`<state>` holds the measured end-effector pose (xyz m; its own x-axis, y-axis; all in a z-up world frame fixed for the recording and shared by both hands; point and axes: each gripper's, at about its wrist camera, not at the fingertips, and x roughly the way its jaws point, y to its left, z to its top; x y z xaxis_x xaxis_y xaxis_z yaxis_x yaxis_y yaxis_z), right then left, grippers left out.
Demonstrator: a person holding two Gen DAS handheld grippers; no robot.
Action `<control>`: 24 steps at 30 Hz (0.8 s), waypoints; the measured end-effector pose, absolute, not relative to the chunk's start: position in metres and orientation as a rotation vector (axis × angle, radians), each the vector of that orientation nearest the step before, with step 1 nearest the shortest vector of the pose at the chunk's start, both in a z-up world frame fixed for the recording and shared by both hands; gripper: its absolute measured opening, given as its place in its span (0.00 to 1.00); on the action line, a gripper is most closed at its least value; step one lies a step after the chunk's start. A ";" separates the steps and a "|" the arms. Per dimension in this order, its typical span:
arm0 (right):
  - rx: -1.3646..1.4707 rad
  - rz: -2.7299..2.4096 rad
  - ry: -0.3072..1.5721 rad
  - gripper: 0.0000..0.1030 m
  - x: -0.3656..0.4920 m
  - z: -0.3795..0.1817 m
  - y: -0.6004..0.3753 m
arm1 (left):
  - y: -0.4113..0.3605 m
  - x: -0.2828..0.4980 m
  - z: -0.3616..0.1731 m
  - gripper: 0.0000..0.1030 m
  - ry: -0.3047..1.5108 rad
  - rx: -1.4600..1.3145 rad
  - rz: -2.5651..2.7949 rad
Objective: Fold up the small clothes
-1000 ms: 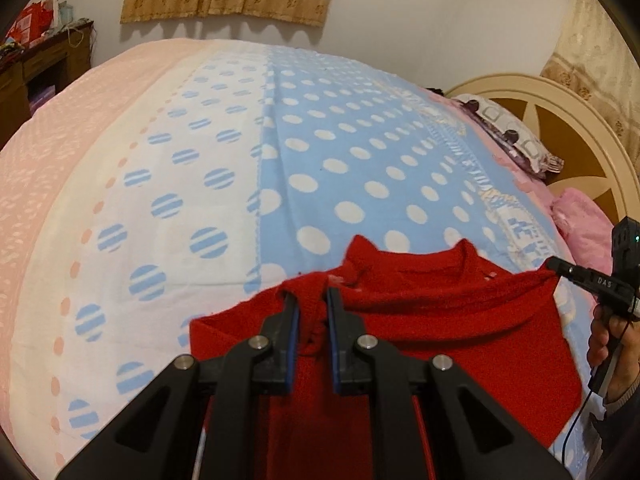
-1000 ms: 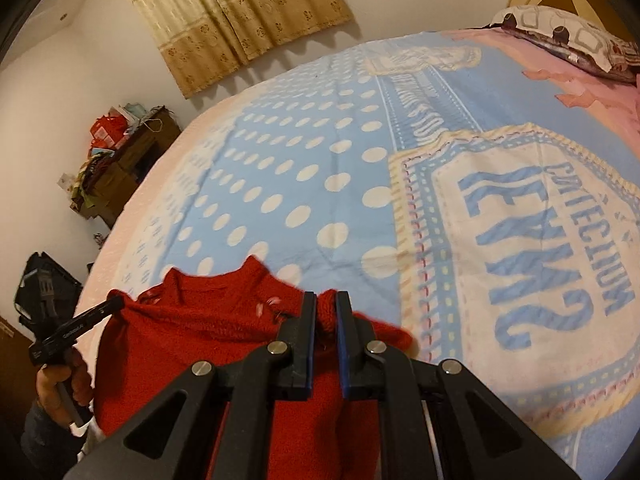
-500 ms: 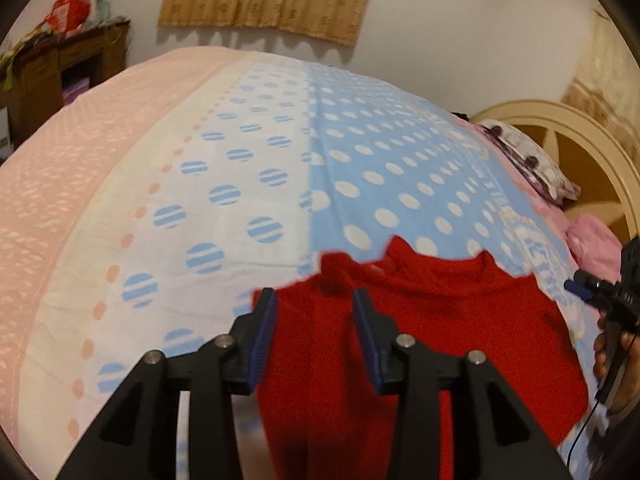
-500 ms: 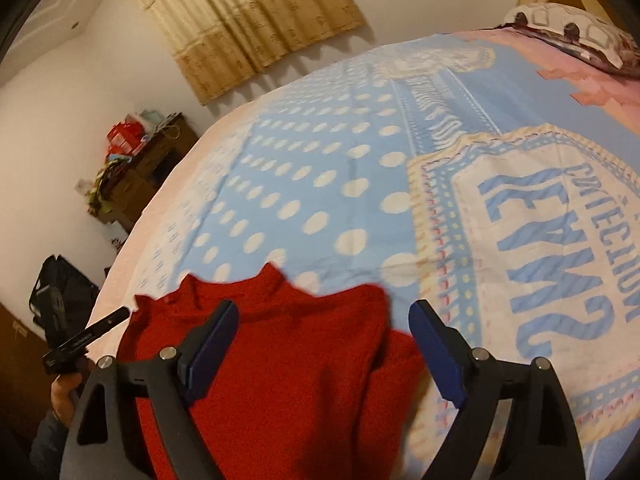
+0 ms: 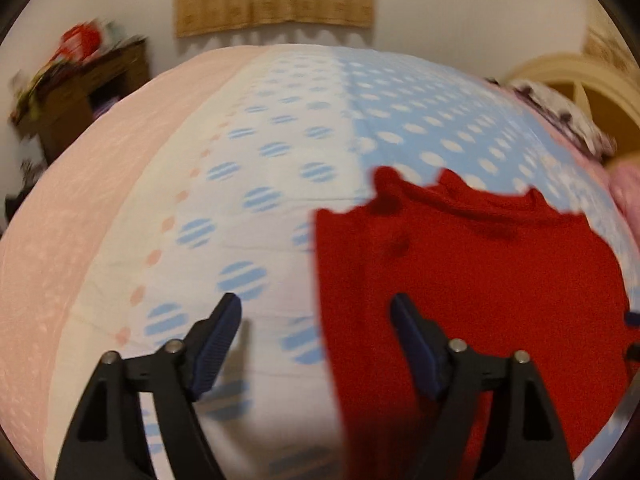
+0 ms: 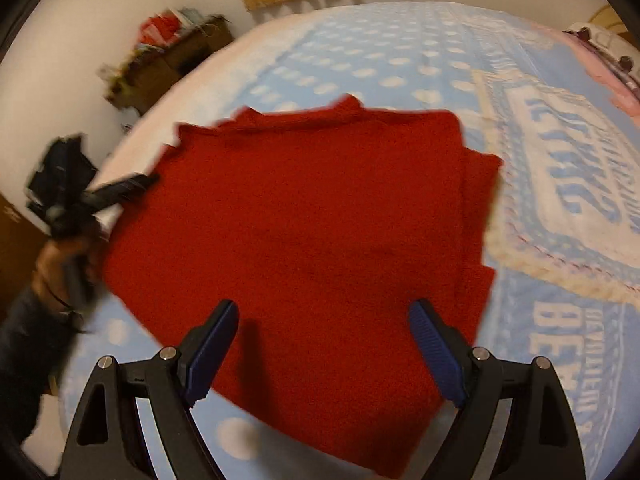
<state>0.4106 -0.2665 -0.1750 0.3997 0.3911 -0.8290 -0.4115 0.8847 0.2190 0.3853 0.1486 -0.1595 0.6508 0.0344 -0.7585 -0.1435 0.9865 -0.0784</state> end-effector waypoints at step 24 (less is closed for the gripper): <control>-0.076 0.547 0.849 0.85 0.341 -0.137 -0.254 | 0.182 0.398 -0.164 0.84 0.854 -0.267 0.178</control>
